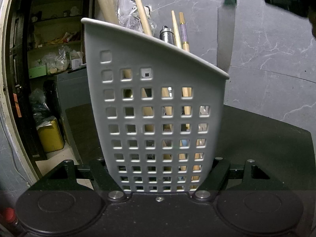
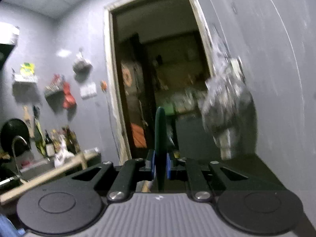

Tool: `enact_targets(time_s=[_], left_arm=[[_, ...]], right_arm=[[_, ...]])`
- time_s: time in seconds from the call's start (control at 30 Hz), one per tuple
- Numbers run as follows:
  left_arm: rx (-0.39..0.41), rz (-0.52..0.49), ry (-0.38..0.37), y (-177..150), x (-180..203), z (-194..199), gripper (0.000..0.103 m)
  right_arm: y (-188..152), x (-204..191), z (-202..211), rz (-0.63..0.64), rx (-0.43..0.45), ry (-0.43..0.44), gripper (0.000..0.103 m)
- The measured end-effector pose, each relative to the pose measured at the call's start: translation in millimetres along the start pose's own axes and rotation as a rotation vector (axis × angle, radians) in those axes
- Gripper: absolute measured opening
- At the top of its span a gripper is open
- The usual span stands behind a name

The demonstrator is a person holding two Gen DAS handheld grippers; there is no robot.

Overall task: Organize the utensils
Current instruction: 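Raise the knife with the right tool up above the white basket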

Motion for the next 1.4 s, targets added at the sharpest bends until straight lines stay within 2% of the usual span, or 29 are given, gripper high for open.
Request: enact_targets(time_s=[0.1,0.2,0.47,0.9,1.4], left_arm=[[0.0,-0.001,0.0,-0.1,-0.1,0.0,0.076],[0.0,-0.001,0.0,0.0,0.0,0.0,0.076],[0.0,0.0,0.001,0.1,0.1,-0.1,0.076],[0.0,-0.001,0.006,0.6,2.3,0.3,0.076],[0.0,-0.001,0.006,0.7,2.5,0.3,0.076]], right_arm=[[21.6,-13.3,2.9,0.018,0.073,0.046,0.013],[33.3,-28.0,-0.9,0.031,0.108,0.099,0.013],[25.3,-59.4,-27.4,0.042,0.066,0.202,0.013],[-13.1,-68.4,-47.4,0.104,-0.023,0.149,0.013],[-45.5,-58.1,-57.4,0.043,-0.089,0.136,0.013]])
Point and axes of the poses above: each gripper's, at about its wrist camera, not at the fingertips, and z roughly against the way its jaws point, x to its right, y to its top, the point moved 9 cm from there along -z, roughly the way its jaws point, and after that the axes turned 2 degrees about -x, right-handed, at the moved point
